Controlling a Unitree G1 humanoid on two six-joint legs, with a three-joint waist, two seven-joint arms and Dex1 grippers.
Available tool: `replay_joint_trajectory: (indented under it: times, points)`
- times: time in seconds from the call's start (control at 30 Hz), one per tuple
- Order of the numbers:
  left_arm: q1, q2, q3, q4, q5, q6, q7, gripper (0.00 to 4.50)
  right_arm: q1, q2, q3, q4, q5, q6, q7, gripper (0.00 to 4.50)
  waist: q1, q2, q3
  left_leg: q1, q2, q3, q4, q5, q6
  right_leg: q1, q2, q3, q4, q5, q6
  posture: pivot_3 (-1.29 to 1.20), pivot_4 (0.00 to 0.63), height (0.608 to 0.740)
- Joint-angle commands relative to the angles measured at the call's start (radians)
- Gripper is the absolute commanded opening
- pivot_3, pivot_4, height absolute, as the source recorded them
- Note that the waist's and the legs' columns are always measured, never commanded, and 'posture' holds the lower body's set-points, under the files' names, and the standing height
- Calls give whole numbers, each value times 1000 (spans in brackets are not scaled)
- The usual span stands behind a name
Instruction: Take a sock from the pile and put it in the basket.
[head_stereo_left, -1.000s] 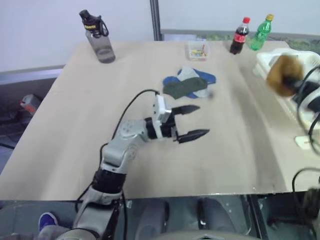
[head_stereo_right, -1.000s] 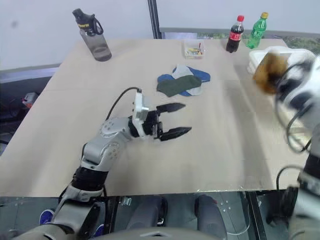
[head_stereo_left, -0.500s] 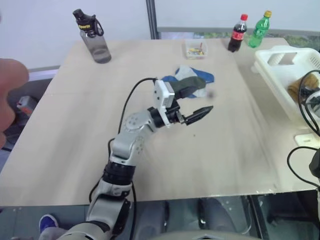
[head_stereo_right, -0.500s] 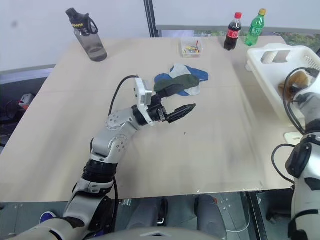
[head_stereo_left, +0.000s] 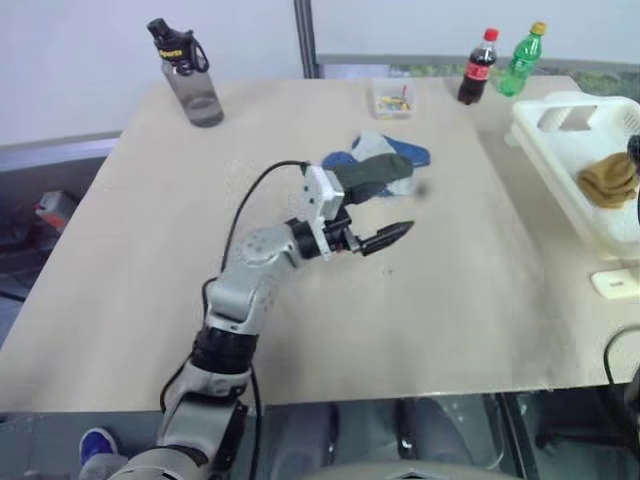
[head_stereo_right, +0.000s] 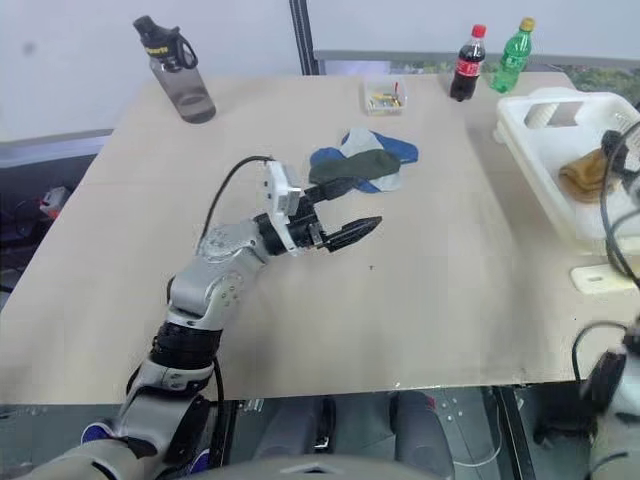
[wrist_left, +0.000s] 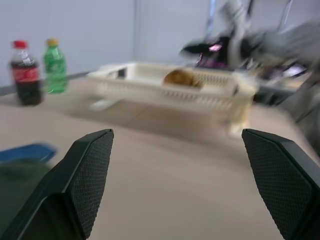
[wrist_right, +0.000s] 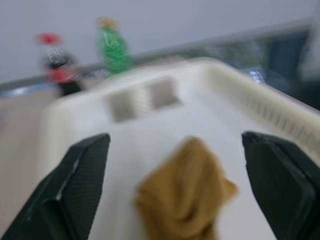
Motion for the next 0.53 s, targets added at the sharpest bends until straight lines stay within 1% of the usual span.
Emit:
replay_joint_trajectory:
  times: [0.03,0.13,0.23,0.37,0.53]
  points:
    - [38,73,30,-51,-5,0,-45,4415,234,-15,40,-450,56,25,99,4433,-1,0,0,0,0,0,0,0,0,0,0,0,0,0,0,0,150,740]
    - [83,163,81,-71,-52,59,-83,4415,483,-29,102,-684,5,8,145,4433,-6,0,0,1,4,-1,0,0,0,1,1,0,1,0,0,0,150,740]
    - [137,258,141,-83,-77,83,-124,4415,684,-23,112,-771,-54,-39,193,4433,-3,-1,0,3,4,-1,2,0,0,2,1,-1,1,0,0,0,150,740]
    - [197,340,185,-101,-87,94,-151,4415,793,-5,87,-797,-66,-73,237,4433,-3,-1,1,4,5,0,7,0,0,4,1,0,2,-2,-1,0,150,740]
    - [234,366,208,-122,-103,96,-158,4415,806,9,92,-794,-69,-85,250,4433,-2,-2,1,7,6,0,7,0,0,7,2,0,2,-4,-2,0,150,740]
